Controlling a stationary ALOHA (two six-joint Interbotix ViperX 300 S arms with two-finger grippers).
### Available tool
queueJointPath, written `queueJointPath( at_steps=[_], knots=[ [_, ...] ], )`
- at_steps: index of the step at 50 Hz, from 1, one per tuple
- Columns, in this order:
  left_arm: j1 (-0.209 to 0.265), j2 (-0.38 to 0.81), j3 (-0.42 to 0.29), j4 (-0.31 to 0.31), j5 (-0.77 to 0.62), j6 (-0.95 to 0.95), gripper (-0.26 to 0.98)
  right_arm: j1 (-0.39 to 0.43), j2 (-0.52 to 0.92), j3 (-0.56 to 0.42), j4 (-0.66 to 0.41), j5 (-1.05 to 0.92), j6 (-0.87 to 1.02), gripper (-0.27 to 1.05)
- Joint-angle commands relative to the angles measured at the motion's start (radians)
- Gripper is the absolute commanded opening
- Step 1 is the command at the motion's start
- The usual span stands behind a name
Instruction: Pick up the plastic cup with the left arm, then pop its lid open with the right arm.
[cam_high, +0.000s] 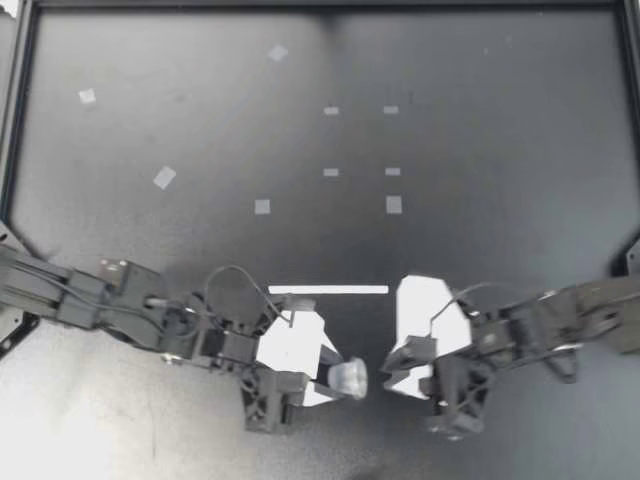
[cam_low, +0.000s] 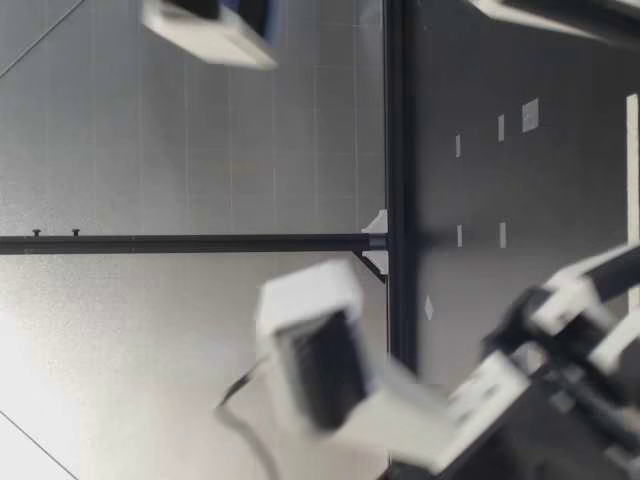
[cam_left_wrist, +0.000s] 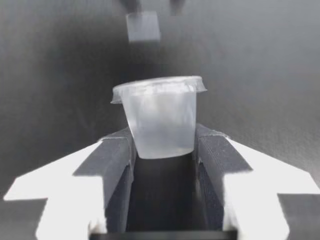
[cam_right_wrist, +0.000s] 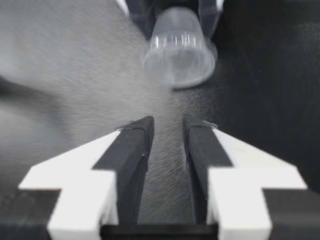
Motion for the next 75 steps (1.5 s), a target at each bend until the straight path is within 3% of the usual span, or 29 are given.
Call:
queueJointPath(
  at_steps=[1, 9, 16, 21, 24, 31, 40, 59, 75],
  knots=[
    [0.003, -0.112, 0.025, -0.002, -0.012, 0.035, 0.12, 0.009, -0.103, 0.023, 0.003, -0.025, 0.055, 0.40],
    [0.021, -0.267, 0.114, -0.006, -0.169, 0.138, 0.11, 0.011, -0.173, 0.123, 0.005, -0.319, 0.278, 0.50],
    [0.054, -0.331, 0.238, -0.060, -0.528, 0.222, 0.11, 0.002, -0.115, 0.206, 0.005, -0.819, 0.492, 0.61],
    [0.057, -0.324, 0.310, -0.120, -0.739, 0.244, 0.10, -0.003, -0.048, 0.201, 0.006, -1.045, 0.535, 0.61],
    [0.057, -0.311, 0.325, -0.129, -0.793, 0.239, 0.10, -0.003, -0.011, 0.172, 0.006, -1.098, 0.545, 0.61],
    [0.049, -0.293, 0.301, -0.127, -0.765, 0.247, 0.10, -0.026, 0.066, 0.078, 0.003, -1.097, 0.551, 0.61],
    [0.046, -0.293, 0.262, -0.114, -0.696, 0.265, 0.10, -0.063, 0.081, 0.083, 0.003, -1.098, 0.588, 0.61],
    [0.046, -0.293, 0.262, -0.103, -0.683, 0.265, 0.10, -0.077, 0.080, 0.060, -0.003, -1.100, 0.594, 0.61],
    [0.044, -0.291, 0.268, -0.101, -0.680, 0.256, 0.10, -0.118, -0.015, 0.061, -0.044, -1.173, 0.588, 0.60]
  ],
)
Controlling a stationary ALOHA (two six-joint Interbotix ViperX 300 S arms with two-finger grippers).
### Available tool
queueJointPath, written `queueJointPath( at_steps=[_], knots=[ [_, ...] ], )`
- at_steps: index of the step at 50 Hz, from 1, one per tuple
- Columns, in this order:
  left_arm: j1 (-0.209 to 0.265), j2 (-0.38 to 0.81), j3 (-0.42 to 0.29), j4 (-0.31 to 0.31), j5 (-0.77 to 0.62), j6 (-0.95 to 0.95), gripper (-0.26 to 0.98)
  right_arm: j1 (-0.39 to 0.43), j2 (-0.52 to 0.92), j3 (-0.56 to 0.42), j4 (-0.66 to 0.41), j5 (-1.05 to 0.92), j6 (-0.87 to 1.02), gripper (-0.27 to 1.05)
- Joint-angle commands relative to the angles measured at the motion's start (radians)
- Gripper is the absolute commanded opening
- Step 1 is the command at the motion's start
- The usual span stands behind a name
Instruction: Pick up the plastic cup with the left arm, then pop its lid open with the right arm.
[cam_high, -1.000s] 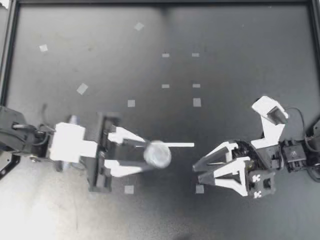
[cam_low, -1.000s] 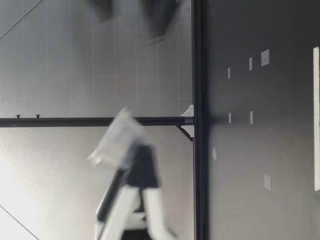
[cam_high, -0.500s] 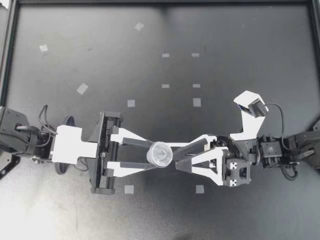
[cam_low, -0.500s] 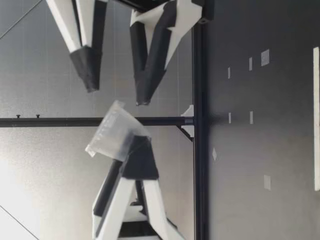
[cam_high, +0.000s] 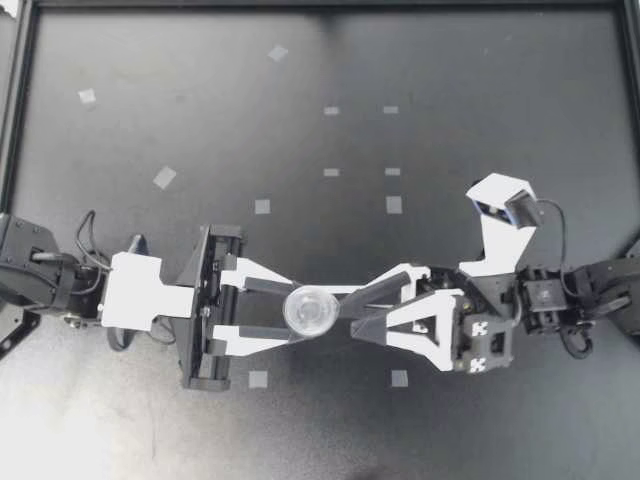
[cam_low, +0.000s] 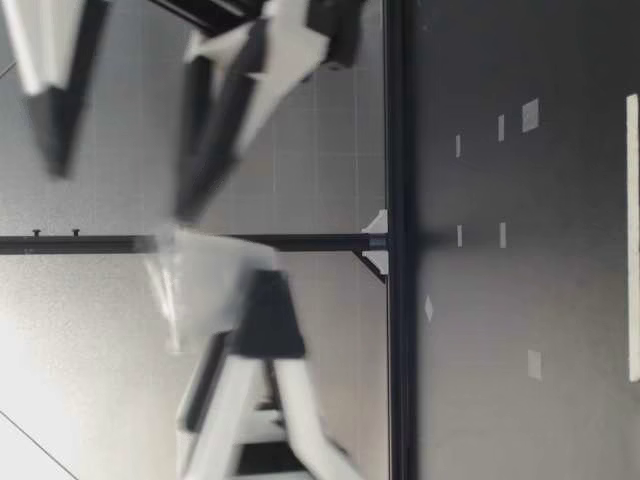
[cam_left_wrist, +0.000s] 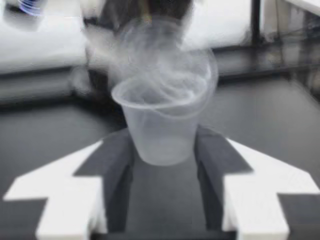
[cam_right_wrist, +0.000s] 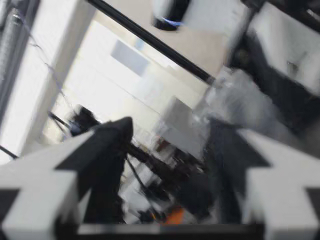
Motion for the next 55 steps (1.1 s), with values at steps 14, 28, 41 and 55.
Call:
queueJointPath(
  at_steps=[14, 28, 41, 55],
  knots=[
    [-0.015, -0.014, -0.008, 0.003, -0.006, -0.029, 0.10, -0.207, -0.155, 0.003, -0.279, 0.014, -0.011, 0.60],
    [-0.017, -0.025, -0.005, 0.003, -0.006, -0.066, 0.10, -0.235, -0.258, -0.009, -0.583, 0.391, -0.322, 0.61],
    [-0.017, -0.025, 0.000, 0.003, -0.006, -0.080, 0.10, -0.235, -0.258, 0.017, -0.561, 0.468, -0.499, 0.61],
    [-0.017, -0.023, 0.000, 0.002, -0.005, -0.081, 0.10, -0.235, -0.253, 0.017, -0.560, 0.466, -0.500, 0.61]
  ],
)
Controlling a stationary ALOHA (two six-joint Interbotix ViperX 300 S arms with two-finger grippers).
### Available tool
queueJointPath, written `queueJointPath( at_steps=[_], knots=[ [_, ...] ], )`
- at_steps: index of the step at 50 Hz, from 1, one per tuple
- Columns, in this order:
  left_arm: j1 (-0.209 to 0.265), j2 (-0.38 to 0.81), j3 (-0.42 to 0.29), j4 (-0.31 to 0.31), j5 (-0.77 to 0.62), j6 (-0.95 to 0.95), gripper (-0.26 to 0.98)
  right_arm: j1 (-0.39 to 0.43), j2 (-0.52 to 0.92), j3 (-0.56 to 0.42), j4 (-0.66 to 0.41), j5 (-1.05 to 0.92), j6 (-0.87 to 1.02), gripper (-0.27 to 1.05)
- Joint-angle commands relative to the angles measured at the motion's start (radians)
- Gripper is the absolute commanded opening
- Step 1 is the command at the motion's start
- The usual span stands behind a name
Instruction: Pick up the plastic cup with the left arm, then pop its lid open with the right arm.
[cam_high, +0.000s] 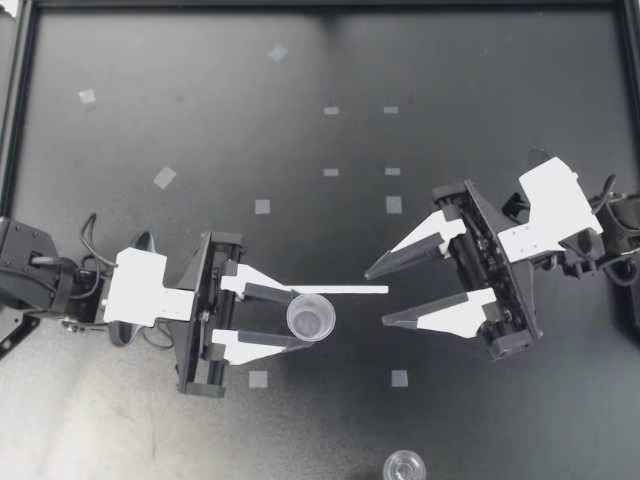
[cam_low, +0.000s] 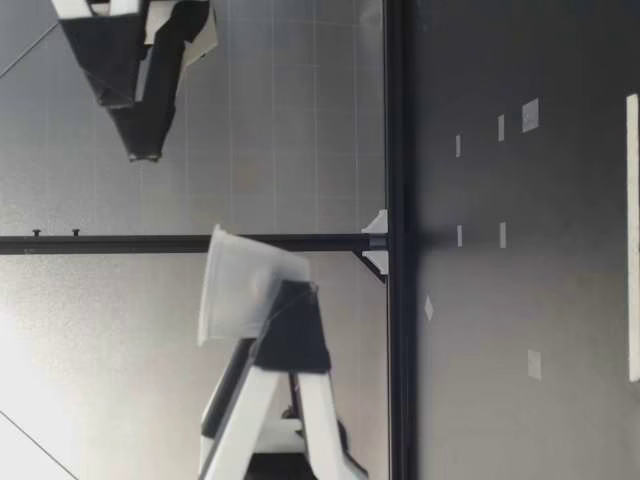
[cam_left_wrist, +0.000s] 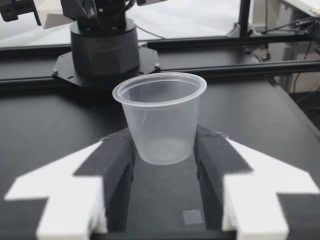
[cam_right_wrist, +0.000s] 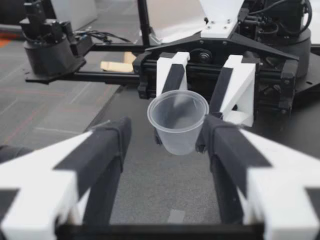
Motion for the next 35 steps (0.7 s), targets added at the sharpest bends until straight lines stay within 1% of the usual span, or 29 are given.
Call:
queueJointPath(
  at_steps=[1, 27, 35],
  knots=[
    [0.000, -0.023, -0.008, 0.000, -0.005, -0.002, 0.10, -0.005, -0.011, -0.011, 0.003, -0.005, 0.000, 0.61],
    [-0.002, -0.018, -0.008, 0.000, -0.005, -0.003, 0.10, -0.003, 0.003, -0.011, 0.003, -0.012, 0.005, 0.61],
    [0.000, -0.018, -0.021, 0.000, 0.026, -0.003, 0.10, -0.005, 0.003, -0.011, 0.006, -0.021, 0.005, 0.61]
  ],
)
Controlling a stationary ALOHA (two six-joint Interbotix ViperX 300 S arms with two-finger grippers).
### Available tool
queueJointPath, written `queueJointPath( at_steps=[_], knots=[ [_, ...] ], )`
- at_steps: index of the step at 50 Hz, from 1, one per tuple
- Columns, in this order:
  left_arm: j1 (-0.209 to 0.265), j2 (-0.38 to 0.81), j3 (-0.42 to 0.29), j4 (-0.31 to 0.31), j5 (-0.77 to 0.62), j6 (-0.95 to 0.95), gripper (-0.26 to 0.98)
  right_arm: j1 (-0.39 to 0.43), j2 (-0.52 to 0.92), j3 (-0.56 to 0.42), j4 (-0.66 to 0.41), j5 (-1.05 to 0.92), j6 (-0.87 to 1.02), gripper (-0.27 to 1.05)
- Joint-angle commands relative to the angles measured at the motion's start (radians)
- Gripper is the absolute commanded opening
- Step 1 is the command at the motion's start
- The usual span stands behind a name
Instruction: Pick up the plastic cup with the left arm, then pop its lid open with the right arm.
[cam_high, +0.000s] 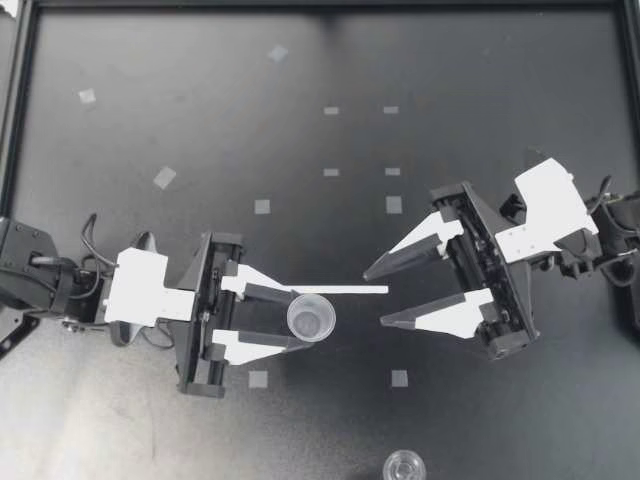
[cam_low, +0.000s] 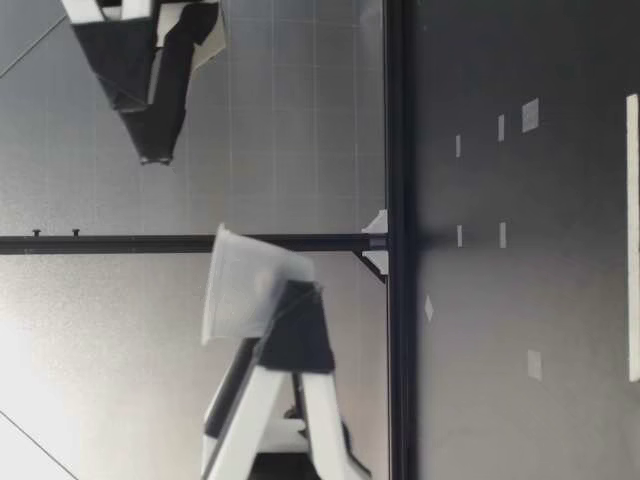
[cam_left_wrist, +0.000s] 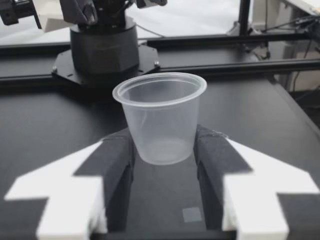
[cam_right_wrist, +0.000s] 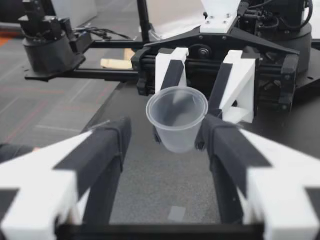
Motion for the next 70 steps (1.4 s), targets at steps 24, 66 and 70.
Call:
queueJointPath(
  at_steps=[24, 66, 70],
  knots=[
    [-0.003, -0.017, -0.031, 0.002, 0.040, 0.003, 0.11, -0.005, -0.009, -0.005, 0.005, -0.025, 0.005, 0.61],
    [-0.002, -0.021, -0.046, 0.000, 0.087, -0.006, 0.11, -0.005, -0.009, 0.002, 0.003, -0.038, 0.005, 0.61],
    [-0.003, -0.021, -0.048, 0.000, 0.087, -0.006, 0.11, -0.005, -0.009, 0.005, 0.005, -0.038, 0.002, 0.61]
  ],
)
